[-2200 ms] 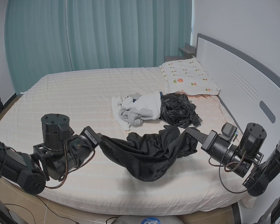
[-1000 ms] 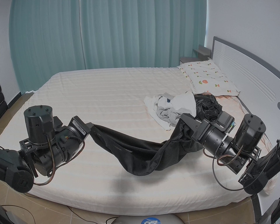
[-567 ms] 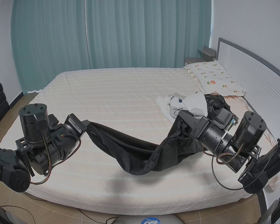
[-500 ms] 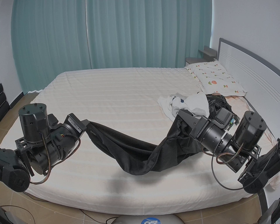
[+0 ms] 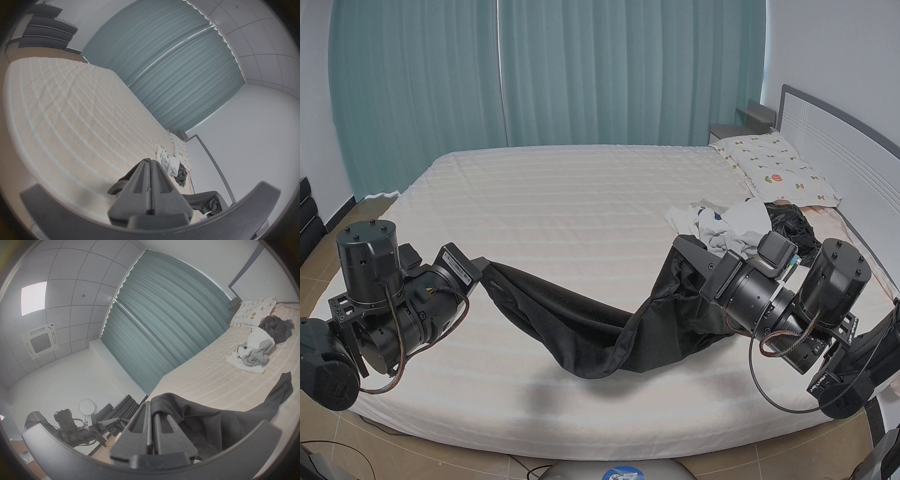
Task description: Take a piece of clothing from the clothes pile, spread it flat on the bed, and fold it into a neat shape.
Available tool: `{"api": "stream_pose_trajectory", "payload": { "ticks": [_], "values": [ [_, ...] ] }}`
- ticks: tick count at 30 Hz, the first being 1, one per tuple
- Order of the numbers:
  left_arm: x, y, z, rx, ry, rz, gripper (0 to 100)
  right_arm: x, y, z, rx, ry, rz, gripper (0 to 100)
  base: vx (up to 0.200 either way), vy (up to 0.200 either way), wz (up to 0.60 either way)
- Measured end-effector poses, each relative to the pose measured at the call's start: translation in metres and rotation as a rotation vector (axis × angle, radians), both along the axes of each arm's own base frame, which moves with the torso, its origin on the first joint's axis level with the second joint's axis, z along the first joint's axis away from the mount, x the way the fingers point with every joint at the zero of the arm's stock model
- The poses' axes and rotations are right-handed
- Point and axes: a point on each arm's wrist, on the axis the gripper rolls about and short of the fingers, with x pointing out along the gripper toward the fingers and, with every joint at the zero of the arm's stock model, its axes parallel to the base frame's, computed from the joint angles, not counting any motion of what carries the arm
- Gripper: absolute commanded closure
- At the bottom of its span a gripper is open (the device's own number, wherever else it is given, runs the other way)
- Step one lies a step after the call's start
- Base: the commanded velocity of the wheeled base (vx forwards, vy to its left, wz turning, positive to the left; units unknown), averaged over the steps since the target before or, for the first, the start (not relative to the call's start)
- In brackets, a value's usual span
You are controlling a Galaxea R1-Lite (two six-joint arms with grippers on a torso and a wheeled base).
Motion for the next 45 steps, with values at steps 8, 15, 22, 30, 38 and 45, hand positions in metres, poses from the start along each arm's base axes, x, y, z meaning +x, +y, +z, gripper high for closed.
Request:
{"api": "stream_pose_trajectory", "payload": {
  "ticks": [8,15,22,30,38,45],
  "values": [
    [0.0,0.0,-0.001,0.003,0.006,-0.004,100,-0.001,0.001,0.0,0.002,-0.002,0.003,100,0.0,0.2,0.0],
    [0.0,0.0,-0.003,0.005,0.013,-0.005,100,-0.001,0.001,-0.002,0.0,0.002,0.003,100,0.0,0.2,0.0],
    [-0.001,-0.001,-0.005,0.006,0.017,-0.011,100,0.0,-0.001,-0.004,-0.003,0.012,-0.002,100,0.0,0.086,0.0],
    [-0.005,-0.003,-0.01,0.016,0.035,-0.025,100,-0.004,-0.011,-0.01,-0.019,0.039,-0.019,100,0.0,0.0,0.0],
    [-0.015,-0.008,-0.02,0.032,0.07,-0.06,100,-0.012,-0.027,-0.019,-0.046,0.081,-0.046,100,-0.2,0.0,0.0],
    [-0.029,-0.012,-0.018,0.055,0.099,-0.103,100,-0.034,-0.039,-0.011,-0.036,0.069,-0.052,100,-0.2,0.0,0.0]
  ]
}}
